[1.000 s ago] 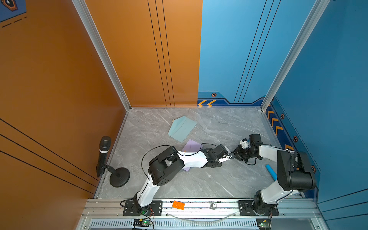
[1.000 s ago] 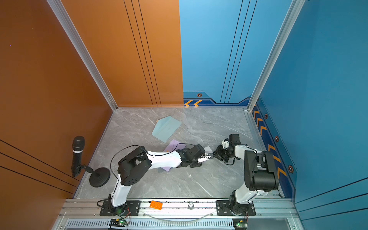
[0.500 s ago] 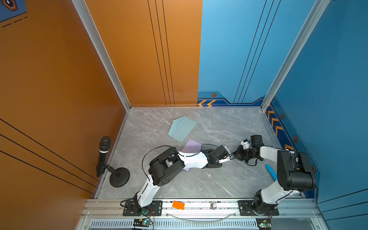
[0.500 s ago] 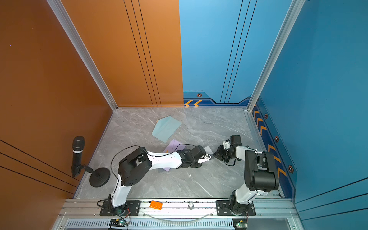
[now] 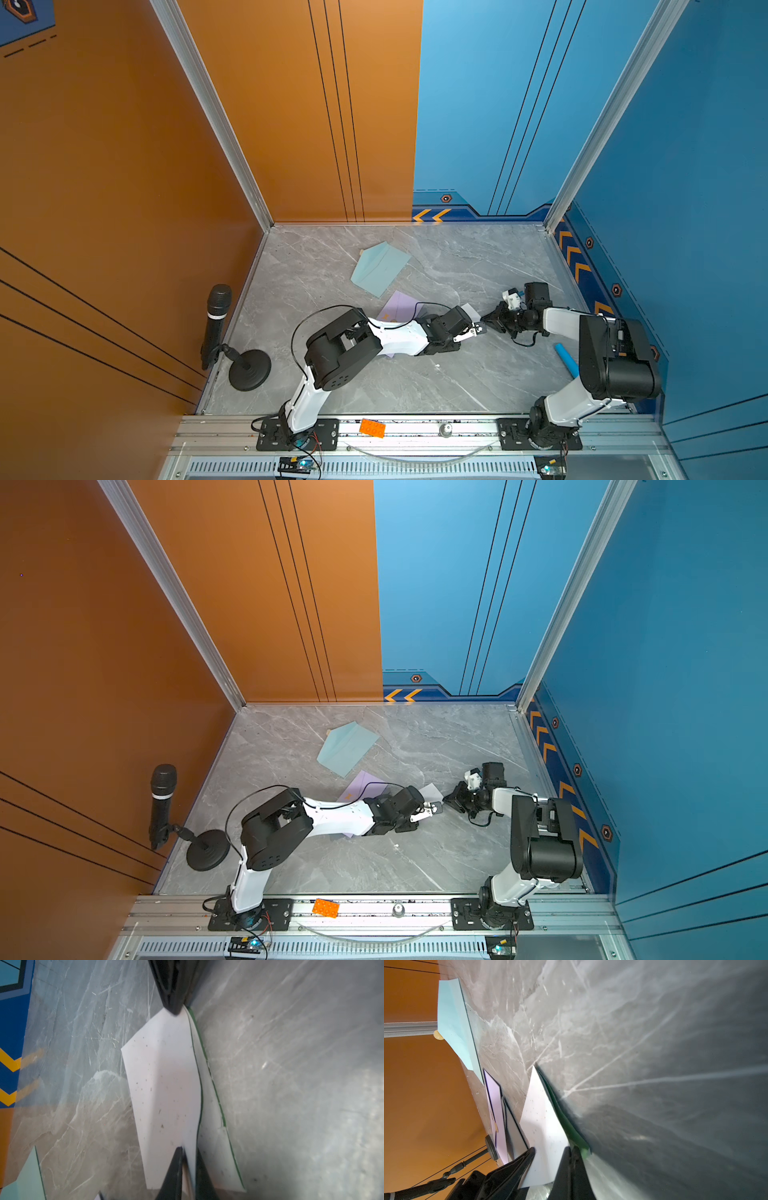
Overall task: Fold the letter paper in half and place it into the envelope
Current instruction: Pick up the letter paper from the center of the board.
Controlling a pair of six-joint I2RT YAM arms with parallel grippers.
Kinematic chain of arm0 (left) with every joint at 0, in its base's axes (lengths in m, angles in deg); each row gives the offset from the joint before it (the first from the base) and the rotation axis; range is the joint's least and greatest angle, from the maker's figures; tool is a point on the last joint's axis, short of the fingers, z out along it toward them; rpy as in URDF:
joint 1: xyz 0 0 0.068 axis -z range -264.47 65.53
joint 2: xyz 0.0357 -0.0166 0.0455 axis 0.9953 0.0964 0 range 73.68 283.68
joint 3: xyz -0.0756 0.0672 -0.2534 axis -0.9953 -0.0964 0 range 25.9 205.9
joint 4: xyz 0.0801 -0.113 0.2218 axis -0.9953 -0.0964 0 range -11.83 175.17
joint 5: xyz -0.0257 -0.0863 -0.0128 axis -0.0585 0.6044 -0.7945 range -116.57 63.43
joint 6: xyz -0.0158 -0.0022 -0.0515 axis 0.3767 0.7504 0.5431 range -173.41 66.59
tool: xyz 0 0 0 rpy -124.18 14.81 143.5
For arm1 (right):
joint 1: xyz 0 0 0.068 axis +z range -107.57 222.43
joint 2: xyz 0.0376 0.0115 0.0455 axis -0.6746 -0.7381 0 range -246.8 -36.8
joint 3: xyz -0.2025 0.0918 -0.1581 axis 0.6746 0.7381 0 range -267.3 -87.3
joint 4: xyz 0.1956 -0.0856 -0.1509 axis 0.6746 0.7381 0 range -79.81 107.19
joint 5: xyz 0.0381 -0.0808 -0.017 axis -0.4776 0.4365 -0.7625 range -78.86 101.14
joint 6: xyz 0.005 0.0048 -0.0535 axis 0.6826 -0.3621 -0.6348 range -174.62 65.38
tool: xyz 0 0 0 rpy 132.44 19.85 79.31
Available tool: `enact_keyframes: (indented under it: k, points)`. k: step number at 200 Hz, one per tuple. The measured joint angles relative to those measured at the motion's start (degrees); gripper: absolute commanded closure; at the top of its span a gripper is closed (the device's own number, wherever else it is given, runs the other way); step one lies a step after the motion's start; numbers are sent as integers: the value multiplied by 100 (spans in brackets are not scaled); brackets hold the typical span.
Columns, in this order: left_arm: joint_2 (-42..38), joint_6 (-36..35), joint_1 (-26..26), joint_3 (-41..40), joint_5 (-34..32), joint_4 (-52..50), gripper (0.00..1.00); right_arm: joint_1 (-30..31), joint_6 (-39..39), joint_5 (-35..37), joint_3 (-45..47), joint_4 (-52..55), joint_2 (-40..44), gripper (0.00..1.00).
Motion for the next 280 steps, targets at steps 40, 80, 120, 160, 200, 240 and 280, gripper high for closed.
enact_keyframes:
  k: [40, 80, 120, 160, 200, 240, 280]
  points:
    - [-627, 352, -243, -691, 780, 20, 77, -103, -50, -28, -2, -186, 92, 100]
    - [-1241, 916, -931, -1141, 1799, 411, 71, -111, -273, -33, -2, -238, 125, 100]
    - [-1115, 1665, -1843, -645, 2946, 448, 66, -85, -638, -46, -2, -240, 468, 100]
    - [-452, 1998, -2258, 472, 3744, 15, 61, 280, -1106, 61, -2, -232, 929, 100]
    - [-98, 2050, -2284, 664, 4341, -232, 56, 1005, -1770, 675, -11, 31, 1541, 100]
    - [94, 2140, -2409, 664, 4900, -203, 52, 1167, -2103, 1036, -11, 74, 2074, 100]
    - [264, 2135, -2474, 793, 5064, -190, 50, 1270, -2264, 1099, -11, 81, 2096, 100]
